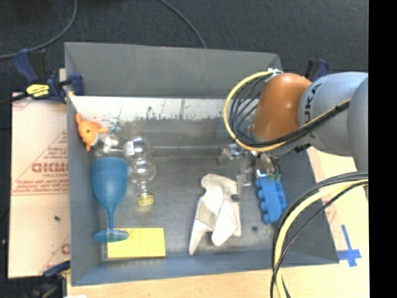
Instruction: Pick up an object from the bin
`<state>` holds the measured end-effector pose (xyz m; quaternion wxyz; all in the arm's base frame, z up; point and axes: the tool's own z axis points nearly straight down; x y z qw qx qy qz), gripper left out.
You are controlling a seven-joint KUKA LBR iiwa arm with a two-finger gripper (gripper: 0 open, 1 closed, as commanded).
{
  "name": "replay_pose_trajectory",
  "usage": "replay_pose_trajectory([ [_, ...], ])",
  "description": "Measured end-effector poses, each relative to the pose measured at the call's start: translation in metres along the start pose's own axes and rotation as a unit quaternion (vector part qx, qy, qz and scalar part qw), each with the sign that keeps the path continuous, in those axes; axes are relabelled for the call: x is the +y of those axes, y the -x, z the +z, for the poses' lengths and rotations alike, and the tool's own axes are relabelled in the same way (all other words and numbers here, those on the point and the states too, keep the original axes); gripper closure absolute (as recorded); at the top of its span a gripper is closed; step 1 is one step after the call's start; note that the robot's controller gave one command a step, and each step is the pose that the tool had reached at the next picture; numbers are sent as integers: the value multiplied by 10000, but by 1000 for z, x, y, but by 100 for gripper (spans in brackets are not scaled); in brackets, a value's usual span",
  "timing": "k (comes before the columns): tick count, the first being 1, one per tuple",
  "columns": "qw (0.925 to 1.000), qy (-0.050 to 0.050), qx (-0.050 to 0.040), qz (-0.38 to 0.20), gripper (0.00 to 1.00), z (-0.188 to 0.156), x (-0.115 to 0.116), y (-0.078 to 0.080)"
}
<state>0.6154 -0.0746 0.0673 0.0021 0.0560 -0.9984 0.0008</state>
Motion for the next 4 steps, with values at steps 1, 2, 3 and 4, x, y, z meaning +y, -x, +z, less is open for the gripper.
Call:
replay_pose_trajectory([
  [1,9983,-24,-82,-580,0,-79,8,-6],
  [2,9964,7,-3,845,0,-34,31,-39],
  [3,9864,-34,-67,-1640,0,-11,45,-29],
  [4,9958,-23,-158,-900,100,-8,93,-113],
])
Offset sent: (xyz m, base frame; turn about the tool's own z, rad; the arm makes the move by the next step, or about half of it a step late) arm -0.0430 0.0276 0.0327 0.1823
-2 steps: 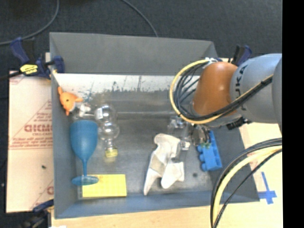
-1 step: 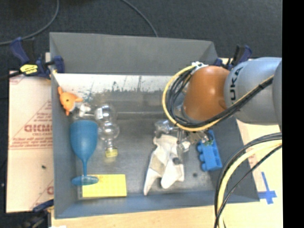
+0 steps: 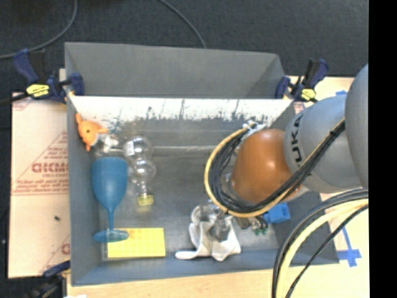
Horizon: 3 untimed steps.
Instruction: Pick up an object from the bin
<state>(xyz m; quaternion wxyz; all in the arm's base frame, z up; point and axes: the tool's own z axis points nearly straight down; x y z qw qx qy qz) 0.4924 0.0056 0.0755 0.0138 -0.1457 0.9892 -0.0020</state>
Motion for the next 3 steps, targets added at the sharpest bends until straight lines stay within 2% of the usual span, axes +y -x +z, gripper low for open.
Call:
replay_pose_trajectory([
  [2,10000,0,1,-4,100,-2,0,0],
  [3,10000,6,19,-3,100,-19,0,-1],
])
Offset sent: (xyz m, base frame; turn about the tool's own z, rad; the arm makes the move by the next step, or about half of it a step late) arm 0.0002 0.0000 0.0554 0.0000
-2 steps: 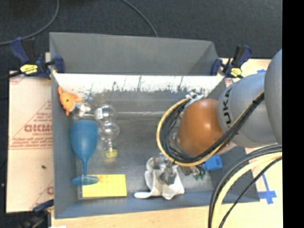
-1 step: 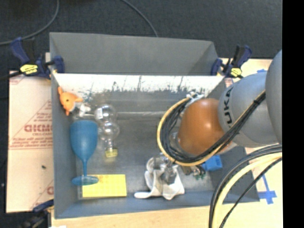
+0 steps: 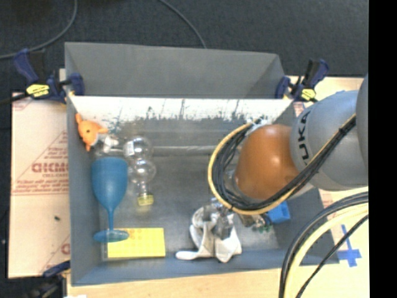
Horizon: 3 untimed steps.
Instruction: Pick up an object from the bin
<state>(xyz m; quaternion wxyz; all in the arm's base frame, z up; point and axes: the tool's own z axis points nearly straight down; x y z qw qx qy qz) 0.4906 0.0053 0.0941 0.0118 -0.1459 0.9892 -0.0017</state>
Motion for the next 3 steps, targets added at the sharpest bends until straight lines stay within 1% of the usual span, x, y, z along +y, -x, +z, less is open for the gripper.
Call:
replay_pose_trajectory([
  [1,10000,2,18,-1,100,-14,0,0],
  [3,10000,-7,-12,-2,100,-26,-1,1],
])
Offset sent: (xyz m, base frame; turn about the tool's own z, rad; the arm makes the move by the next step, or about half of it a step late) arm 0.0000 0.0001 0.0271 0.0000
